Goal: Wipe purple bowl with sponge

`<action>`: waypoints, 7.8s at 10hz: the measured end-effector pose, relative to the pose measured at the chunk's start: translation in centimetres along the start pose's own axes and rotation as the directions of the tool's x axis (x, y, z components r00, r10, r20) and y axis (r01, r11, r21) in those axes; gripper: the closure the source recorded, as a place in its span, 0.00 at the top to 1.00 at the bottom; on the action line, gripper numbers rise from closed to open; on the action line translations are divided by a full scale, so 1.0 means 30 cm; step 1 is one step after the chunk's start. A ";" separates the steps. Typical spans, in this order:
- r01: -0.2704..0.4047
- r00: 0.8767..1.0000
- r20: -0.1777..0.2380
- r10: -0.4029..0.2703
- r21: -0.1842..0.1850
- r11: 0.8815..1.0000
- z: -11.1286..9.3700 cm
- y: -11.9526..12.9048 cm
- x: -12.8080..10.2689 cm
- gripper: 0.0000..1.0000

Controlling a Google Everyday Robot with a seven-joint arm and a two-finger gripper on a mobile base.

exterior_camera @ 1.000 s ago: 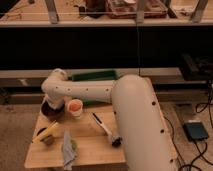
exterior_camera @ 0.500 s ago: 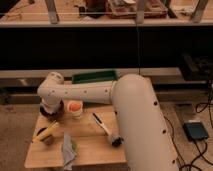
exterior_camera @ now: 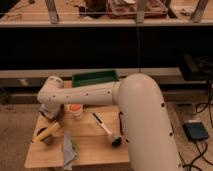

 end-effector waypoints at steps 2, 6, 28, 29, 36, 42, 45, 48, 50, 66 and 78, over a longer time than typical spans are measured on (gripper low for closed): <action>-0.039 0.999 -0.006 0.038 -0.034 0.999 -0.053 0.055 -0.059 0.03; -0.086 0.996 0.006 0.086 -0.071 0.994 -0.067 0.141 -0.072 0.03; -0.050 0.999 0.016 0.051 -0.048 0.998 -0.025 0.072 -0.041 0.03; -0.058 0.998 0.017 0.060 -0.057 0.997 -0.020 0.094 -0.025 0.03; -0.042 0.999 0.032 0.044 -0.033 0.999 0.053 0.085 0.099 0.03; -0.012 1.000 0.013 0.012 -0.002 1.000 0.002 0.014 0.014 0.03; -0.054 0.998 0.007 0.055 -0.042 0.998 -0.037 0.077 -0.037 0.03; -0.084 0.996 0.002 0.084 -0.071 0.994 -0.057 0.155 -0.023 0.03; -0.085 0.996 0.012 0.086 -0.070 0.994 -0.033 0.188 0.019 0.03; 0.011 1.000 0.019 -0.010 -0.033 0.999 -0.083 0.052 0.001 0.03; -0.052 0.999 0.012 0.052 -0.018 0.998 0.035 0.175 0.121 0.03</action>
